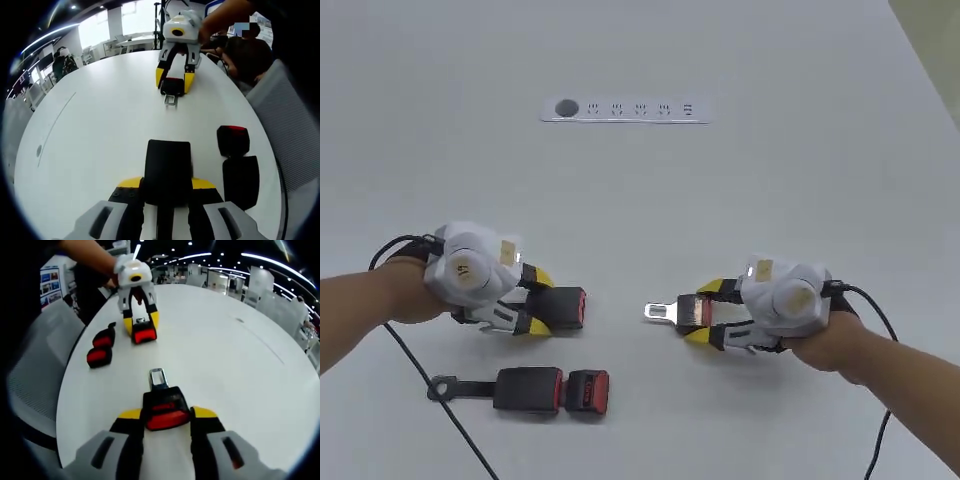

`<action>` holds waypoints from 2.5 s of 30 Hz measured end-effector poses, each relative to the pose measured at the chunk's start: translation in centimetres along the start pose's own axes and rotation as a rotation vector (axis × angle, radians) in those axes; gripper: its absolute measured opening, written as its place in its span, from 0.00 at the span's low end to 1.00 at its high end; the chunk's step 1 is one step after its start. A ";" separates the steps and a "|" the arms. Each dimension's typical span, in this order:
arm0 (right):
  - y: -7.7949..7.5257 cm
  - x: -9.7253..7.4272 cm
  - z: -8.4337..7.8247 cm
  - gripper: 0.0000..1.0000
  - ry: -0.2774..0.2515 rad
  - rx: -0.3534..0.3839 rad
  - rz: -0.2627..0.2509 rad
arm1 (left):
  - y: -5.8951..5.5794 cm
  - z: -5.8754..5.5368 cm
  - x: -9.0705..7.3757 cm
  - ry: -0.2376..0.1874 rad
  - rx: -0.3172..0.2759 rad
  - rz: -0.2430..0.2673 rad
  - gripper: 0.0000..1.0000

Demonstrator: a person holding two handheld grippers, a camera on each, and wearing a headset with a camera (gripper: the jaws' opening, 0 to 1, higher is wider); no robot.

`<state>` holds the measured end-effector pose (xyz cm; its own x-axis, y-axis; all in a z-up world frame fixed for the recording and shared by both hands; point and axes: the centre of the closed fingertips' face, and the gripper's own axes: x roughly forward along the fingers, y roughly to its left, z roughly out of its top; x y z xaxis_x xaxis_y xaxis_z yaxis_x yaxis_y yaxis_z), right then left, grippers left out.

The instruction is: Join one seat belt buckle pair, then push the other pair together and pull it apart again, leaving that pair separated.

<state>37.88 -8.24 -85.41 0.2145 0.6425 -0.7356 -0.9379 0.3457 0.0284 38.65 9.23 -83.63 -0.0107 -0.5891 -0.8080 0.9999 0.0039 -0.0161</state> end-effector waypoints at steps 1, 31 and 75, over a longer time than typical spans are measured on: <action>-0.1 -0.3 -0.1 0.36 -0.001 0.002 -0.002 | 0.0 0.0 0.0 0.001 0.000 0.000 0.34; -1.2 -4.1 -3.1 0.38 0.044 0.025 -0.020 | 0.2 -0.1 0.1 0.010 -0.027 0.004 0.36; 3.4 -8.7 3.3 1.00 -0.304 0.311 -0.459 | -4.7 -0.1 -12.3 -0.367 -0.595 0.544 1.00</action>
<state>33.68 -10.43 -76.65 0.6867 0.5315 -0.4958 -0.6190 0.7852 -0.0155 34.12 16.53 -73.63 0.5713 -0.6046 -0.5550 0.6918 0.7186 -0.0707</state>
